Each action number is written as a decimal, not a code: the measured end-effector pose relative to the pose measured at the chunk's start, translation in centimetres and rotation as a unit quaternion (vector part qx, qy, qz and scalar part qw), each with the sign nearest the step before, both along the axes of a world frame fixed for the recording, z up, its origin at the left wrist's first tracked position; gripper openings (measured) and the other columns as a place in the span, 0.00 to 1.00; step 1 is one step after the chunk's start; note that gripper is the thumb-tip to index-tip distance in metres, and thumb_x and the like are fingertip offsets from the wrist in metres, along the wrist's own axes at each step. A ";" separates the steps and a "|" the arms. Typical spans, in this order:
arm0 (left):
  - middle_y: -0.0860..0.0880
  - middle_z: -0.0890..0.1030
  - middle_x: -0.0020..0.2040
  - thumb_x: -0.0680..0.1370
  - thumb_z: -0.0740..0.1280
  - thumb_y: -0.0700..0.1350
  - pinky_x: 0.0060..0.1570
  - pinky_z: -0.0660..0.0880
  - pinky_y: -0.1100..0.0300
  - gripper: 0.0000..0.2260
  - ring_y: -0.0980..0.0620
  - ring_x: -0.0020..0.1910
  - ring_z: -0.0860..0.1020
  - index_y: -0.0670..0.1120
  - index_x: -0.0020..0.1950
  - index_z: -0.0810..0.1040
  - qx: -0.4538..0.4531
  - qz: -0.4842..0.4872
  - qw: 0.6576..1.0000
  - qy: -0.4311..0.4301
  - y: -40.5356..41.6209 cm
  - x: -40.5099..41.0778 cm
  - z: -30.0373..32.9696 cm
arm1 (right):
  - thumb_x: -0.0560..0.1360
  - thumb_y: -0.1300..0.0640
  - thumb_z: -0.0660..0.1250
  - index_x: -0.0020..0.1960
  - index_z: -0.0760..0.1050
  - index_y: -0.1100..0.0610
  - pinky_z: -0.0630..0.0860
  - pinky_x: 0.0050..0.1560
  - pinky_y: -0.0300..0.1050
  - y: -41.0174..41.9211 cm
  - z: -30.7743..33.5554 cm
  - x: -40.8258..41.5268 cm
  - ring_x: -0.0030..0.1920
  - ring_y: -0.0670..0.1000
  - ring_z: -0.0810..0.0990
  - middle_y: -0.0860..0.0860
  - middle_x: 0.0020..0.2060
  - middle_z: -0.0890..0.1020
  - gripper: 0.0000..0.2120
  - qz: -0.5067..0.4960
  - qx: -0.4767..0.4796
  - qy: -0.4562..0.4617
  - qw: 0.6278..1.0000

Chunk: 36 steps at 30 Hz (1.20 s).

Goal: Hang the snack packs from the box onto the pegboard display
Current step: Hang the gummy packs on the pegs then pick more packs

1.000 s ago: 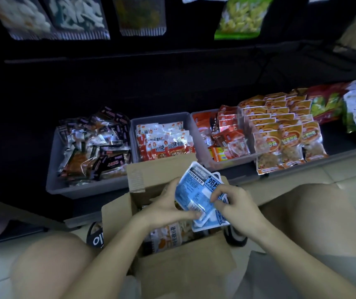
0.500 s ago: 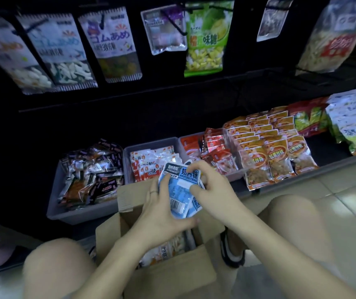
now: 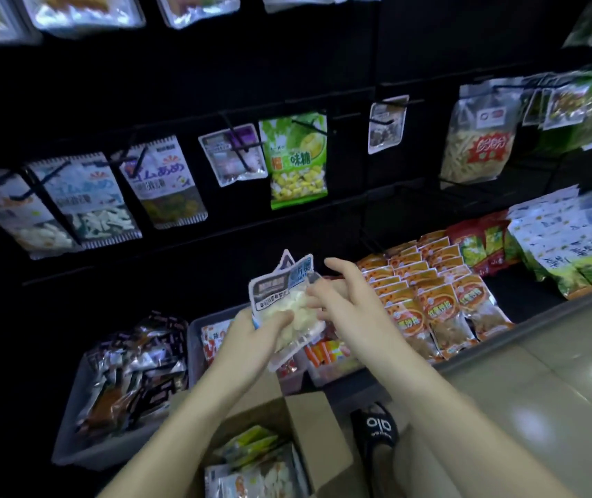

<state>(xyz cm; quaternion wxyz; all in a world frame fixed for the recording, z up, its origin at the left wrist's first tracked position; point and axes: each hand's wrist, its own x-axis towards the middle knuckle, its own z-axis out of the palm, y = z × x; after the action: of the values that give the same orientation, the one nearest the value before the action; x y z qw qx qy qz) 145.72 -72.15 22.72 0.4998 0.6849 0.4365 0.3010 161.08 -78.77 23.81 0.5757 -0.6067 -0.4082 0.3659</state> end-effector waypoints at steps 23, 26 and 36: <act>0.46 0.88 0.54 0.82 0.70 0.40 0.43 0.83 0.60 0.10 0.47 0.51 0.87 0.46 0.62 0.83 0.032 -0.132 0.975 -0.173 7.2 16.2 23.0 | 0.75 0.51 0.76 0.62 0.78 0.53 0.82 0.42 0.46 3.3 18.2 18.3 0.52 0.54 0.87 0.54 0.55 0.87 0.18 -0.039 0.136 0.050 0.989; 0.47 0.89 0.51 0.81 0.71 0.42 0.49 0.84 0.54 0.06 0.45 0.50 0.88 0.48 0.58 0.84 0.067 -0.116 0.973 -0.190 8.1 18.2 24.8 | 0.75 0.54 0.76 0.59 0.78 0.58 0.76 0.31 0.43 5.0 20.8 19.8 0.41 0.54 0.86 0.56 0.49 0.88 0.16 -0.062 0.161 0.007 0.985; 0.51 0.89 0.47 0.86 0.64 0.46 0.47 0.84 0.59 0.07 0.54 0.45 0.87 0.47 0.58 0.81 0.042 -0.080 0.955 -0.284 12.4 22.1 29.6 | 0.81 0.61 0.67 0.59 0.77 0.63 0.84 0.49 0.50 9.6 29.9 26.7 0.50 0.56 0.86 0.61 0.55 0.85 0.08 -0.083 0.264 0.010 0.961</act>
<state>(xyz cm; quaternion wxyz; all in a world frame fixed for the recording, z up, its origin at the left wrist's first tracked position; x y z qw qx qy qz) 167.80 -59.75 52.33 0.5960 0.6244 0.2074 0.4603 187.80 -69.14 53.69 0.7477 -0.4617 -0.4324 0.2021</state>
